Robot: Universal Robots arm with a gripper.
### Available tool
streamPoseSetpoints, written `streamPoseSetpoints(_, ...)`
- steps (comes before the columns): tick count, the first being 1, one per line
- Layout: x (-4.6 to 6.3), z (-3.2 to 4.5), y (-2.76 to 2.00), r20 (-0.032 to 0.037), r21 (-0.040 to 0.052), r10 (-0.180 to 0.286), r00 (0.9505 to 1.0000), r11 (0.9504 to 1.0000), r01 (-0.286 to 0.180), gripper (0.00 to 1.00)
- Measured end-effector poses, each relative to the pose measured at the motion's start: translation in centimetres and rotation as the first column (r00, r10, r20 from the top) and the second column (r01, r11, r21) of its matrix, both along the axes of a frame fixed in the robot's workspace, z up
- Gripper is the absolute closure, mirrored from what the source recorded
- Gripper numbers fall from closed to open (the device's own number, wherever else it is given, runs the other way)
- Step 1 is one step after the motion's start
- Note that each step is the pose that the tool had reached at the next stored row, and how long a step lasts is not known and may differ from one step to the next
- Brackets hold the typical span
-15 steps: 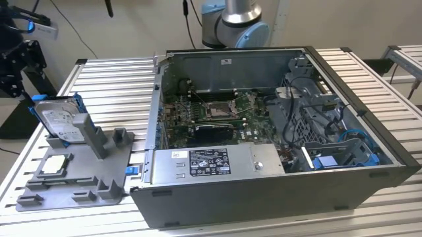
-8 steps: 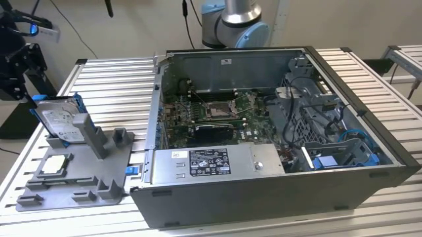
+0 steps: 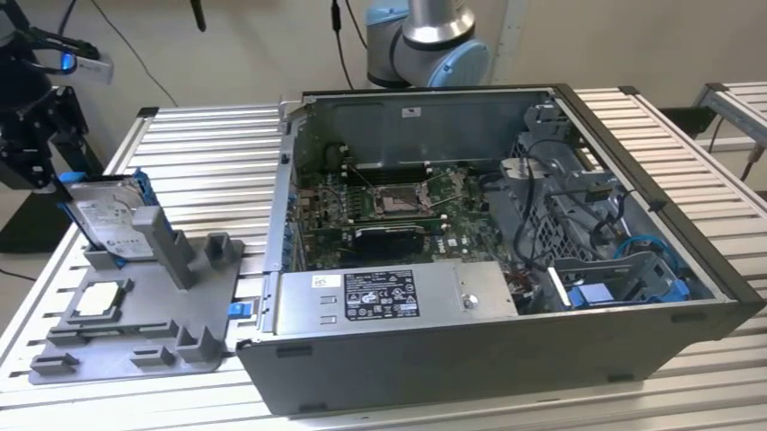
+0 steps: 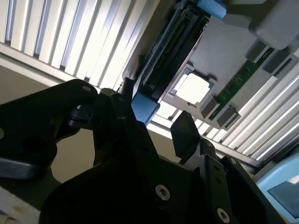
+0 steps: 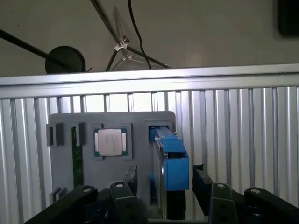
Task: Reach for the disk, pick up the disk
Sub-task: 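Pick up the disk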
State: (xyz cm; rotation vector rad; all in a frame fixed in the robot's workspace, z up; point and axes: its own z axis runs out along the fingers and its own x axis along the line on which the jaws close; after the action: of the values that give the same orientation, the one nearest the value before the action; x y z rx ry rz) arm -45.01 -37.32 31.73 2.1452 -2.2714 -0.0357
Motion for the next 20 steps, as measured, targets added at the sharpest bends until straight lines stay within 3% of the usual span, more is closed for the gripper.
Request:
streamPoseSetpoints(7, -0.1, -1.08, 0.0, 0.0002, 0.0001, 0.025, 0.9997, 0.9997, -0.025, 0.0)
streamPoseSetpoints(14, -0.2, -1.2, 0.0, 0.0002, 0.0001, 0.026, 0.9997, 0.9997, -0.026, 0.0)
streamPoseSetpoints(20, -0.3, -2.0, 0.0, 0.0002, 0.0001, 0.026, 0.9997, 0.9997, -0.026, 0.0)
